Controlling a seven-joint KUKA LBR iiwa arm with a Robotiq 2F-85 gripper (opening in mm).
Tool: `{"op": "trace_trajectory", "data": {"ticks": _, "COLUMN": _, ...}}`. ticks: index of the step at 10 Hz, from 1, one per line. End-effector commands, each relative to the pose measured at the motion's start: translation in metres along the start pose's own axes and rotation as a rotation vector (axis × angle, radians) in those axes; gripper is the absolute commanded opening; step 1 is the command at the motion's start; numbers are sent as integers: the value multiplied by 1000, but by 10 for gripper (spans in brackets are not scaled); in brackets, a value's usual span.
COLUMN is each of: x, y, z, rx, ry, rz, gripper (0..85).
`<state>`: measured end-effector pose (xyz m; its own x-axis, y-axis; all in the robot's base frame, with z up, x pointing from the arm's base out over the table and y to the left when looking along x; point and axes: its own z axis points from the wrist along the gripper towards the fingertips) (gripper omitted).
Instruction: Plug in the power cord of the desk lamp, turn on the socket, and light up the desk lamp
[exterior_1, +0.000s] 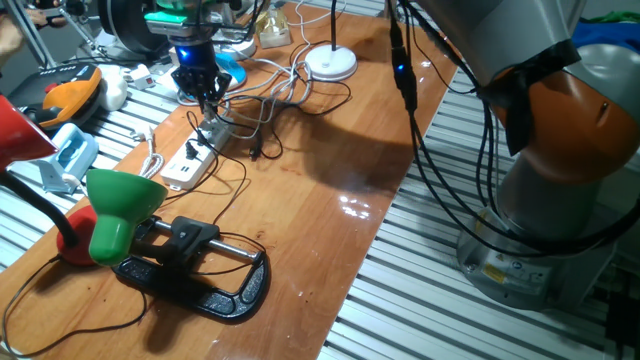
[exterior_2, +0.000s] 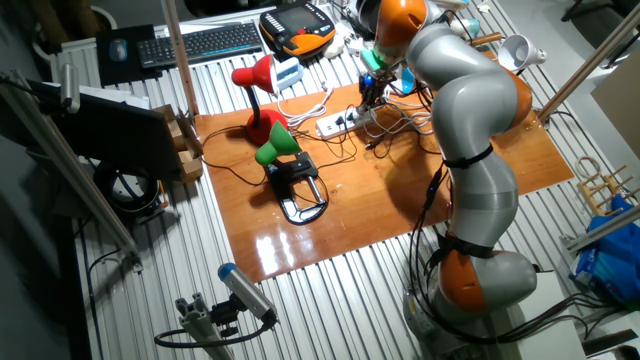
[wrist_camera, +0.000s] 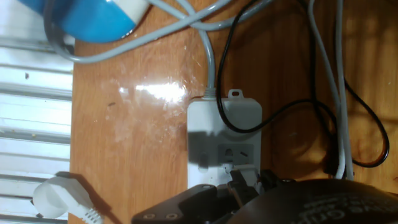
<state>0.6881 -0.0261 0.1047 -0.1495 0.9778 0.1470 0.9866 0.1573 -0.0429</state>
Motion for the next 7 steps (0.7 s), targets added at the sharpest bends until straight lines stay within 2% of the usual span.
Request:
{"op": "trace_trajectory", "data": {"ticks": 1, "x": 1, "y": 0, "z": 1, "rx": 1, "ry": 13, "rz": -6, "gripper": 0}}
{"op": "trace_trajectory", "data": {"ticks": 2, "x": 1, "y": 1, "z": 2, "rx": 1, "ry": 20, "rz": -11, "gripper": 0}}
{"op": "trace_trajectory", "data": {"ticks": 5, "x": 1, "y": 1, "z": 4, "rx": 7, "ry": 12, "rz": -21, "gripper": 0}}
{"op": "trace_trajectory", "data": {"ticks": 7, "x": 2, "y": -1, "z": 6, "rx": 0, "ry": 25, "rz": -27, "gripper": 0}}
